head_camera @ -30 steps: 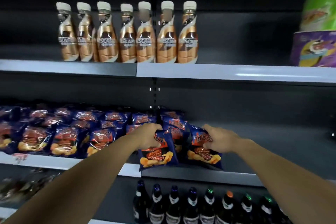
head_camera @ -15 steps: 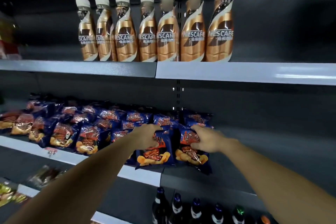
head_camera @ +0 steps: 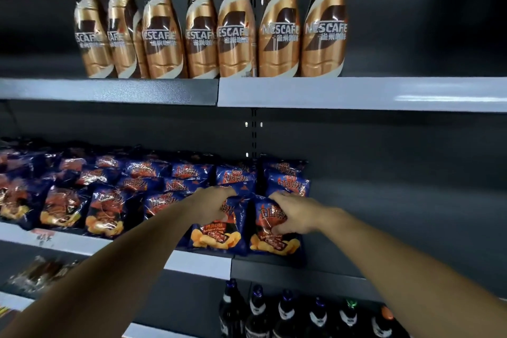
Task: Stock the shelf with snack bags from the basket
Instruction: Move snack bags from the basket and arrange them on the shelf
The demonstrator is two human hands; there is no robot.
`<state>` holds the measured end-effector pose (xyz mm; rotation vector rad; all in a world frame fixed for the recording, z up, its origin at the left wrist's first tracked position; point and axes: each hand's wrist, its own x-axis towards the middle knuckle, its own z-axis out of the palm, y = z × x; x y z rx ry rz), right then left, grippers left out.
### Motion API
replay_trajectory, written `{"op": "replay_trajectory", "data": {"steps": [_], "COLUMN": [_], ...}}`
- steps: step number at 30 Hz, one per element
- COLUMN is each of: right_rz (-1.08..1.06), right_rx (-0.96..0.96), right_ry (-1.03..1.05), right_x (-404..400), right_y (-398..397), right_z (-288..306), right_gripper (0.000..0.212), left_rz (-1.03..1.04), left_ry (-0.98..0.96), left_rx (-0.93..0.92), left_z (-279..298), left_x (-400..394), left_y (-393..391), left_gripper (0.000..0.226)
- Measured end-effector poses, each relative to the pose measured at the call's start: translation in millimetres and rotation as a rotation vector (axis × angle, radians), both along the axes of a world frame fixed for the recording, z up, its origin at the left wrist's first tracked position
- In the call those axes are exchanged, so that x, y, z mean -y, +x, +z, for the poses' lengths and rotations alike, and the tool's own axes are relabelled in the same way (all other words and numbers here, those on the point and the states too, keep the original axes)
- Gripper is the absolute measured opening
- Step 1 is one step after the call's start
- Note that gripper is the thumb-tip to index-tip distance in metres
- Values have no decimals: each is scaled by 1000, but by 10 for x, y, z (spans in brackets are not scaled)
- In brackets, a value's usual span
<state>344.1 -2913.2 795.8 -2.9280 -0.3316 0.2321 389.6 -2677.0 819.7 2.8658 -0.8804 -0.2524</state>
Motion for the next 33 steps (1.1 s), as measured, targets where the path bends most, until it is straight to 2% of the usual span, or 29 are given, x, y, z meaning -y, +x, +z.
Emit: {"op": "replay_trajectory", "data": {"steps": [4, 7, 10, 14, 22, 28, 33], "right_rz": [-36, -78, -131, -173, -294, -424, -618], "right_rx": [-2, 2, 90, 229, 332, 454, 438], "right_ry": [-12, -44, -29, -21, -17, 4, -73], "right_x": [-71, -111, -170, -243, -329, -84, 444], "right_y": [-83, -153, -210, -284, -485, -920, -1642], "right_z": [-25, 26, 99, 129, 114, 184, 229], "right_gripper": [87, 96, 105, 99, 79, 68, 70], "left_rz": [-40, -60, -59, -99, -121, -223, -383], "left_ry": [-3, -50, -97, -171, -181, -261, -324], "left_rx": [-10, -47, 39, 271, 359, 362, 350], "left_z": [-22, -37, -16, -24, -56, 15, -57], "left_x": [-66, -80, -106, -30, 147, 758, 1597], "left_y": [29, 41, 66, 4, -81, -344, -856], "left_gripper": [66, 71, 80, 67, 62, 57, 50]}}
